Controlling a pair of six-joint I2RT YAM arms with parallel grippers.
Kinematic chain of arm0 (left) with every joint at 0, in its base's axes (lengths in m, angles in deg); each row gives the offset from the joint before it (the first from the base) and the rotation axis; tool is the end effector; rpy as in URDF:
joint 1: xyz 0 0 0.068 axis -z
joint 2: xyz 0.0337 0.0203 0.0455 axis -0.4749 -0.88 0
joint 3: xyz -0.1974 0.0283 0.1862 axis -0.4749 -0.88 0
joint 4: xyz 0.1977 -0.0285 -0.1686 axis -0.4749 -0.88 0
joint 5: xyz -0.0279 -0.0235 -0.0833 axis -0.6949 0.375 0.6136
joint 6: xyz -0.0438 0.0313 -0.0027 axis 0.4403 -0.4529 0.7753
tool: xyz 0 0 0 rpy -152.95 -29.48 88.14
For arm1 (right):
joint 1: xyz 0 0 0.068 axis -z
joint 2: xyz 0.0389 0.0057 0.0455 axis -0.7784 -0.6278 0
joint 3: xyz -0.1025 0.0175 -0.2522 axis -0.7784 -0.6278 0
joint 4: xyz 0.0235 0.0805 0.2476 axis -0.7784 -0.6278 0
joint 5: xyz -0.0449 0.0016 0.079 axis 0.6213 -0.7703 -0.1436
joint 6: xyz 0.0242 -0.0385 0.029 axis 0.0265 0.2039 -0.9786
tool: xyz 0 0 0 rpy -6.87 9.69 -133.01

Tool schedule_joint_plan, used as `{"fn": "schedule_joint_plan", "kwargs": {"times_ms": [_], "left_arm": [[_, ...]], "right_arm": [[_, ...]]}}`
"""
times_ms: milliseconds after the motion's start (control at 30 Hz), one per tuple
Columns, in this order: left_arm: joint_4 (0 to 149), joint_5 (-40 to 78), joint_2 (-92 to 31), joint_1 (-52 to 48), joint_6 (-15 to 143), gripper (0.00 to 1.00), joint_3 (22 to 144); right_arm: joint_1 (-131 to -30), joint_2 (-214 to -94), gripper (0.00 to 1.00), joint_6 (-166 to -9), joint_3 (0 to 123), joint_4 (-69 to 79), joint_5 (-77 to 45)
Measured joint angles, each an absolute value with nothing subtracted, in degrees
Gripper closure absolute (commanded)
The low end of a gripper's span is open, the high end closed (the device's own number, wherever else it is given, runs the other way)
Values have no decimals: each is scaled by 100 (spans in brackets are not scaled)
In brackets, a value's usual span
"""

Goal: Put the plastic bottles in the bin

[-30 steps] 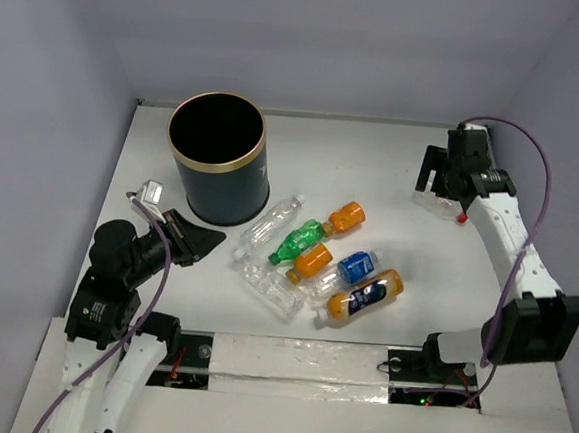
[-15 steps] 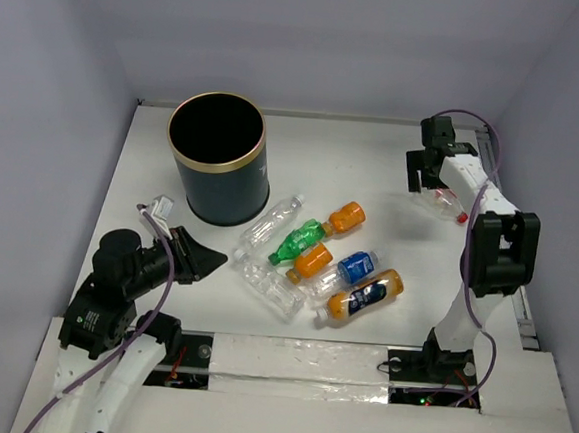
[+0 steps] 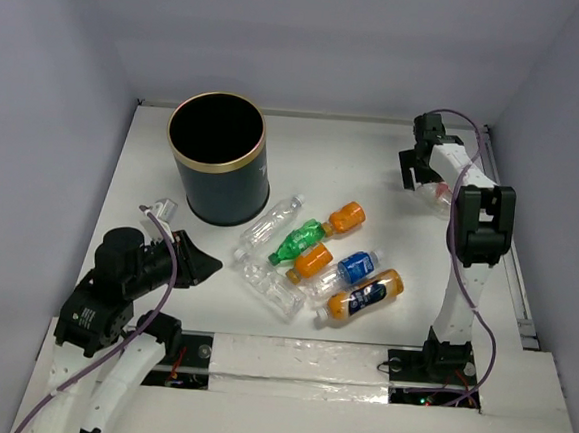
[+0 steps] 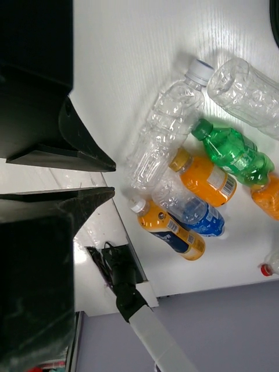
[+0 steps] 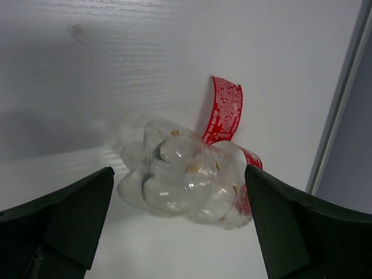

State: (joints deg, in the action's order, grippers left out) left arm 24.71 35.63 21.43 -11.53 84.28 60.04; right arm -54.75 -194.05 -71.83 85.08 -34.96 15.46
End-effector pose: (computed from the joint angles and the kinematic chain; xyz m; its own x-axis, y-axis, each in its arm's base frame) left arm 0.0637 -0.0349 0.3397 -0.6347 -0.3078 -0.7088 0.3536 0.7000 -0.6205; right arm 0.4562 0.0144 0.2099 -0.8924 -0.1978 -0.4056 -0.0061 0.9040 -0.4275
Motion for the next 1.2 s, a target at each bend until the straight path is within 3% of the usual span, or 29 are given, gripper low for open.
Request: {"fn": "schedule_joint_plan", "kwargs": {"times_ms": [333,533,633,800,900,1200], "left_arm": [[2301,3135,2023,-985,8224,78,6161],[2314,3027,1979,-922,8207,67,6161],[2364,3006,1979,-920,8224,62,6161],[2544,3006,1985,-920,8320,48,6150],[2672,3032,1996,-920,8406,47,6100],[2836,3089,1996,-920,8653,43,5799]], "right_arm": [[-5366,-19808,8,-7288,8685,-3830,1463],[-5340,-19816,11,-7666,8807,-4215,1422],[-5337,-19816,39,-7793,8824,-4350,1391],[-5337,-19766,46,-8166,8776,-4484,1232],[-5337,-19582,52,-8403,8696,-4468,1109],[-5357,-18118,53,-9006,8682,-4313,576]]}}
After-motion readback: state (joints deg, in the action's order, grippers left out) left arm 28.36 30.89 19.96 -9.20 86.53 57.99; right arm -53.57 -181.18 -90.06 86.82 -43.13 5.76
